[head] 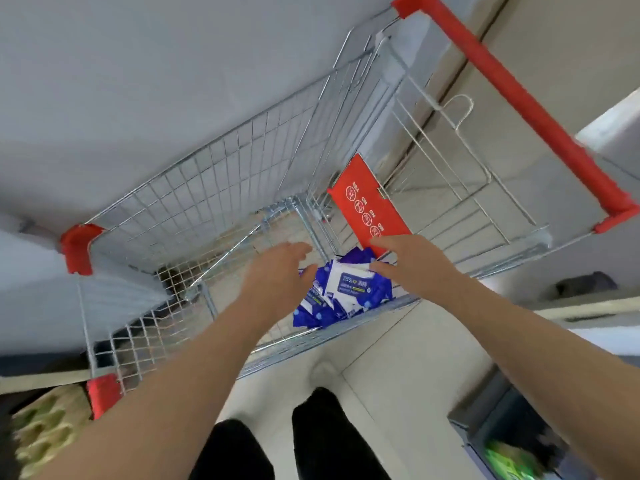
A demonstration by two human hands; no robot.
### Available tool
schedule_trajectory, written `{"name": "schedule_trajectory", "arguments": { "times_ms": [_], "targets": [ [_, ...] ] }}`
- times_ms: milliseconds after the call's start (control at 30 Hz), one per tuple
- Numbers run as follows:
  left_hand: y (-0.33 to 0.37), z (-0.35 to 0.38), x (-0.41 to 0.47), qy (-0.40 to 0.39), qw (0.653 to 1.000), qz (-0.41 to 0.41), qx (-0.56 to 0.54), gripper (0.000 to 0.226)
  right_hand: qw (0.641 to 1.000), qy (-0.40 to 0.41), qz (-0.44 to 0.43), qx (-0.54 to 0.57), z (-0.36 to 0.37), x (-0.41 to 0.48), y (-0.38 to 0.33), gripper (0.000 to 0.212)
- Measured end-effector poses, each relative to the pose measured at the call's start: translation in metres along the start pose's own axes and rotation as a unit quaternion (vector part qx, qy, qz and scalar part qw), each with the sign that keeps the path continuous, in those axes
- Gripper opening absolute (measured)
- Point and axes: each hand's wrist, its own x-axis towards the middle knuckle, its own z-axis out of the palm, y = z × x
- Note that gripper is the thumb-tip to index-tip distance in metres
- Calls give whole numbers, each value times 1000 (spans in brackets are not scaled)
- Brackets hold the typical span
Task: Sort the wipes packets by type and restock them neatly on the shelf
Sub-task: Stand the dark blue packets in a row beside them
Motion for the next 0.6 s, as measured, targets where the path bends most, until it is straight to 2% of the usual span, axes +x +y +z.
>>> {"name": "schedule_trajectory", "arguments": {
  "times_ms": [133, 333, 400, 500, 567, 600],
  "targets": [
    [-9, 62, 56, -42, 995, -65, -58, 40, 995, -77, -50, -36, 17, 64, 42, 47],
    [-18, 143, 106, -126, 965, -173, -148, 62, 980, -176, -70, -59, 48, 126, 80, 45],
    [-23, 162, 114, -140, 960, -188, -153, 60, 972, -216, -68, -65, 57, 136, 84, 38],
    [-34, 172, 117, -145, 951, -205, -180, 50, 965, -245, -63, -71, 72, 148, 84, 13],
    [-41, 170, 114, -151, 946, -201, -203, 37, 961, -257, -66, -74, 80, 154, 84, 18],
    [-44, 168, 112, -151, 943, -201, -218, 33, 960, -265, -63, -71, 83, 156, 84, 27]
  ]
}}
